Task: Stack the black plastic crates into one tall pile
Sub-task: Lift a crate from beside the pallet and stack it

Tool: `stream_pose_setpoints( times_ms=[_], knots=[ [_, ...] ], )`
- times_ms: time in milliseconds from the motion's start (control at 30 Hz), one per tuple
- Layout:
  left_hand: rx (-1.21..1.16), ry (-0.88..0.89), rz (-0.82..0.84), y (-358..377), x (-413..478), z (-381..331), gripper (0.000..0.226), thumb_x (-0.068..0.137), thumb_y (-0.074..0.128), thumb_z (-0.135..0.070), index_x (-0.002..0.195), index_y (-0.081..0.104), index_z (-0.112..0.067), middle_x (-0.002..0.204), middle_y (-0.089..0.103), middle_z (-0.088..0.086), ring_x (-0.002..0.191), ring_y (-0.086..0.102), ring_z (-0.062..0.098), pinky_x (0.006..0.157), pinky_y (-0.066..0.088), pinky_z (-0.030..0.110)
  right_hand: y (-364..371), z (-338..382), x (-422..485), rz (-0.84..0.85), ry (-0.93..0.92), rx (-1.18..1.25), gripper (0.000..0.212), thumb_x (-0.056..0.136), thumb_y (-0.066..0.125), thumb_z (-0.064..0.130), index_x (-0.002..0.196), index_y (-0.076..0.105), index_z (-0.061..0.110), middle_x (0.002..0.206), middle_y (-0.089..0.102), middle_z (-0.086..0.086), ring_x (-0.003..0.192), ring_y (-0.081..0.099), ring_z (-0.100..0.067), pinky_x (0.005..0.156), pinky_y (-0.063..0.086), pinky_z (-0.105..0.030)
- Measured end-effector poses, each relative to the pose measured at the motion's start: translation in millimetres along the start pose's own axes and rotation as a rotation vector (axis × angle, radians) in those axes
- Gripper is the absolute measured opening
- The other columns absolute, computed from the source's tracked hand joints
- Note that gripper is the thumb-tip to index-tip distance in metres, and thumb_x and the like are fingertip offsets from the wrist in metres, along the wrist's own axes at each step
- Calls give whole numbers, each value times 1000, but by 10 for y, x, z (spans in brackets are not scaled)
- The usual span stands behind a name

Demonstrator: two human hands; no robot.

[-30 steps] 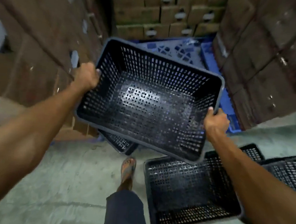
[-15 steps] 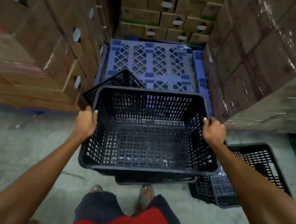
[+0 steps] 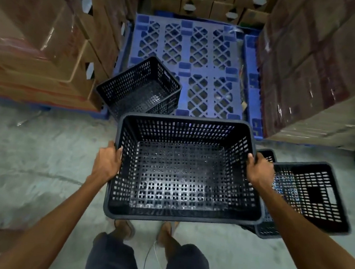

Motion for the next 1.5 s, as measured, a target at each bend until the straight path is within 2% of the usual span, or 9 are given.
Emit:
stream_pose_setpoints(
  times_ms=[233, 400, 567, 667, 833, 1067, 1200, 1367, 1500],
  knots=[
    [-73, -30, -1, 260, 196, -60, 26, 100, 44, -26, 101, 45, 0, 83, 65, 31, 76, 62, 50, 60, 46, 44, 188, -95, 268, -11, -21, -4, 46, 100, 38, 43, 104, 58, 2, 88, 67, -30, 83, 64, -46, 67, 49, -43],
    [-134, 6, -48, 308, 278, -204, 27, 102, 41, -30, 101, 45, -3, 77, 65, 25, 66, 62, 43, 53, 45, 41, 266, -207, 422, -8, 11, 0, 51, 100, 35, 48, 113, 58, 3, 92, 68, -28, 85, 65, -45, 68, 50, -42],
    [-199, -33, -112, 363, 254, -304, 26, 104, 35, -28, 99, 42, -3, 71, 56, 14, 58, 49, 30, 52, 35, 36, 218, -172, 501, -48, -9, 20, 44, 100, 41, 42, 107, 60, 3, 88, 68, -30, 81, 65, -45, 65, 49, -43],
    [-212, -54, -136, 405, 172, -213, 27, 104, 33, -31, 97, 41, -5, 70, 58, 17, 57, 54, 33, 50, 36, 36, 165, -132, 419, -87, -49, 35, 43, 101, 45, 36, 112, 60, -2, 85, 68, -32, 78, 65, -48, 64, 50, -46],
    [-230, -28, -118, 440, 148, -196, 26, 103, 34, -32, 98, 41, -8, 69, 56, 10, 57, 55, 31, 51, 36, 34, 113, -145, 415, -112, -87, 35, 42, 100, 45, 37, 110, 60, 0, 81, 68, -31, 72, 66, -46, 61, 50, -43],
    [-230, -38, -122, 485, 151, -285, 24, 104, 31, -31, 101, 37, -8, 71, 56, 10, 55, 51, 27, 48, 33, 32, 145, -197, 462, -91, -66, 30, 41, 101, 42, 39, 106, 59, 2, 79, 68, -29, 69, 65, -43, 56, 37, -35],
    [-226, -66, -137, 517, 143, -269, 28, 103, 27, -38, 99, 33, -12, 71, 60, 17, 56, 58, 35, 47, 45, 41, 173, -212, 473, -63, -112, 51, 41, 101, 38, 44, 103, 53, 5, 75, 66, -27, 66, 64, -42, 55, 35, -33],
    [-180, -80, -157, 530, 156, -276, 29, 104, 29, -34, 99, 35, -6, 71, 58, 21, 56, 52, 34, 50, 37, 39, 217, -236, 493, -80, -128, 87, 39, 101, 35, 43, 98, 48, 7, 76, 66, -26, 65, 63, -42, 55, 39, -36],
    [-185, -75, -157, 534, 184, -254, 29, 104, 29, -33, 101, 37, -5, 77, 62, 25, 62, 58, 41, 52, 40, 41, 252, -230, 532, -93, -136, 87, 38, 102, 36, 41, 100, 49, 5, 77, 65, -28, 64, 63, -42, 53, 38, -35]
  ],
)
Point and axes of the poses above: each hand's wrist, its own x-axis towards the middle knuckle, its own y-axis out of the palm, z = x × y, the point moved 9 cm from there along x, towards the middle knuckle
